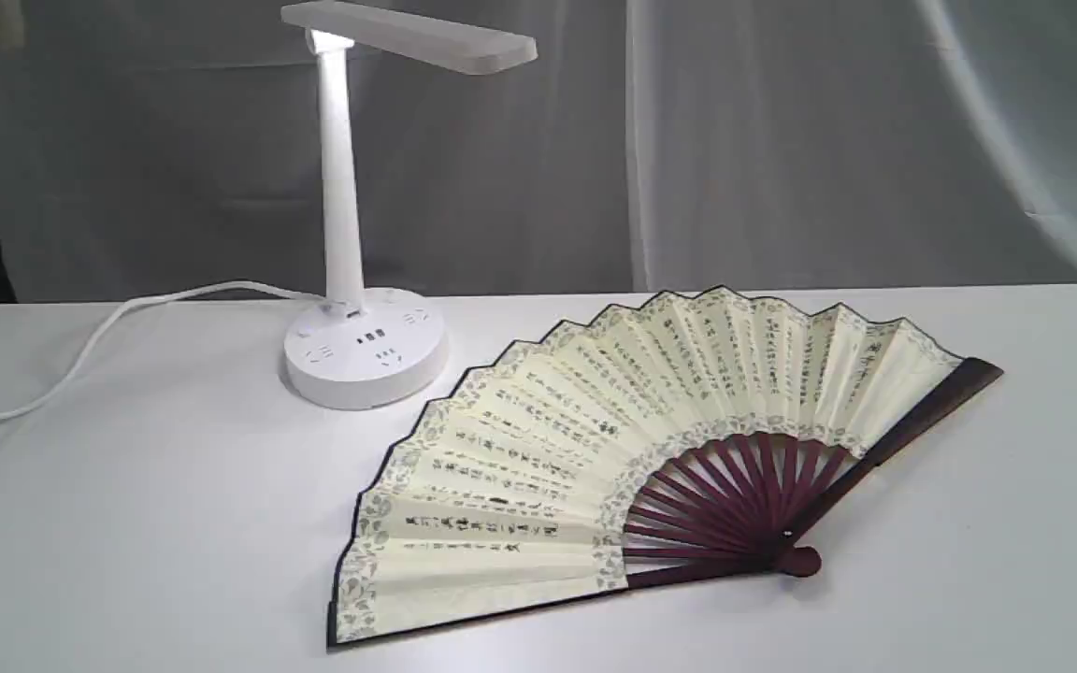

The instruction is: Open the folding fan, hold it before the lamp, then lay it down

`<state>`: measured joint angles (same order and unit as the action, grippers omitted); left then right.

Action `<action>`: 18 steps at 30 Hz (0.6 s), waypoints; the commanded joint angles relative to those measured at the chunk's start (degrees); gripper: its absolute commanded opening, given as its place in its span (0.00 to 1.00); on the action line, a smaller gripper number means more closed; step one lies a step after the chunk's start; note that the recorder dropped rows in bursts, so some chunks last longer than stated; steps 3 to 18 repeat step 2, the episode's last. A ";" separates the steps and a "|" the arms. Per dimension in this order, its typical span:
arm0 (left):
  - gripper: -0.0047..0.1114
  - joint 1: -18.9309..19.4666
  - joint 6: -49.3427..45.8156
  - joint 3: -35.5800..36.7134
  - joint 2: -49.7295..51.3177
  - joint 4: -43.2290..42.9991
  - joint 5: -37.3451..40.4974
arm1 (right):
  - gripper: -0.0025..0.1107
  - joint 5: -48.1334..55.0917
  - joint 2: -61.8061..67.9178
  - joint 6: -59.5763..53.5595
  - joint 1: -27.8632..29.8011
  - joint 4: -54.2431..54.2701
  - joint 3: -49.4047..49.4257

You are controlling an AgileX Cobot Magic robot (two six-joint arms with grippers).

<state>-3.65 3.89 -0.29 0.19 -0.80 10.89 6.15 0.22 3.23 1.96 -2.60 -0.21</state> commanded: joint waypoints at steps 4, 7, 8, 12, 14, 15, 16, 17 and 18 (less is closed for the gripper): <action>0.04 -0.27 0.26 0.29 -0.19 0.07 0.07 | 0.02 0.31 -0.22 0.23 -0.23 0.33 0.21; 0.04 -0.27 0.26 0.29 -0.19 0.07 0.07 | 0.02 0.31 -0.22 0.23 -0.23 0.33 0.21; 0.04 -0.27 0.26 0.29 -0.19 0.07 0.07 | 0.02 0.31 -0.22 0.23 -0.23 0.33 0.21; 0.04 -0.27 0.26 0.29 -0.19 0.07 0.07 | 0.02 0.31 -0.22 0.23 -0.23 0.33 0.21; 0.04 -0.27 0.26 0.29 -0.19 0.07 0.07 | 0.02 0.31 -0.22 0.23 -0.23 0.33 0.21; 0.04 -0.27 0.26 0.29 -0.19 0.07 0.07 | 0.02 0.31 -0.22 0.23 -0.23 0.33 0.21; 0.04 -0.27 0.26 0.29 -0.19 0.07 0.07 | 0.02 0.31 -0.22 0.23 -0.23 0.33 0.21; 0.04 -0.27 0.26 0.29 -0.19 0.07 0.07 | 0.02 0.31 -0.22 0.23 -0.23 0.33 0.21; 0.04 -0.27 0.26 0.29 -0.19 0.07 0.07 | 0.02 0.31 -0.22 0.23 -0.23 0.33 0.21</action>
